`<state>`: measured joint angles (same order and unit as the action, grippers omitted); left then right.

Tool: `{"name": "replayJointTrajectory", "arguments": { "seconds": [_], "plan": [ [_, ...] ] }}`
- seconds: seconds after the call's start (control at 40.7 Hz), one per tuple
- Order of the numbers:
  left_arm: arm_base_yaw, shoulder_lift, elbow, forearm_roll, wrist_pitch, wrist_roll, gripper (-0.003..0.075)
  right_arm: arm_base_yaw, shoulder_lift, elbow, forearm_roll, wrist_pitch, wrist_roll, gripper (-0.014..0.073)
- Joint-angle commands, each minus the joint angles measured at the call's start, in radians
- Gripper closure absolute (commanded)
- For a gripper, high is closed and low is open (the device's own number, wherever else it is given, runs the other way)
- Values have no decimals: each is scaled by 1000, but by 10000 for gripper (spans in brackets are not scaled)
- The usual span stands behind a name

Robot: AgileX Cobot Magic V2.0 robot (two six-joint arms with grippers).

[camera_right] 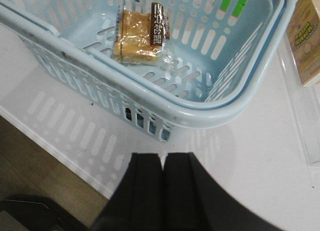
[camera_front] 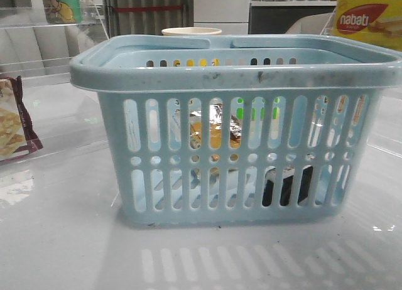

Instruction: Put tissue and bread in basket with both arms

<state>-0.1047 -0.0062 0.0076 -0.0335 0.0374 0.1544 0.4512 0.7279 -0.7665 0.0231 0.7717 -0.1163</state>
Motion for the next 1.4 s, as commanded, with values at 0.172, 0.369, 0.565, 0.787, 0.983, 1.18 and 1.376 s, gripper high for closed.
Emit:
{"name": "replayJointTrajectory", "arguments": {
  "seconds": [0.172,0.369,0.565,0.787,0.983,1.18,1.376],
  "plan": [
    [1,-18,-2,-3,-95,-12,629,0,-5,-27,4,-63,-5,537],
    [1,-18,-2,-3,-95,-12,629,0,-5,-27,4,-63,-5,537],
    [1,-18,-2,-3,-95,-12,629,0,-5,-27,4,-63,-5,537],
    [1,-18,-2,-3,-95,-12,629,2,-9,-24,4,-67,-5,537],
    [1,-18,-2,-3,-95,-12,629,-109,-136,81,9,-176,-6,537],
    [1,-18,-2,-3,-95,-12,629,-318,-354,316,12,-456,-6,537],
    [1,-18,-2,-3,-95,-12,629,-432,-571,547,12,-618,-6,537]
  ]
}}
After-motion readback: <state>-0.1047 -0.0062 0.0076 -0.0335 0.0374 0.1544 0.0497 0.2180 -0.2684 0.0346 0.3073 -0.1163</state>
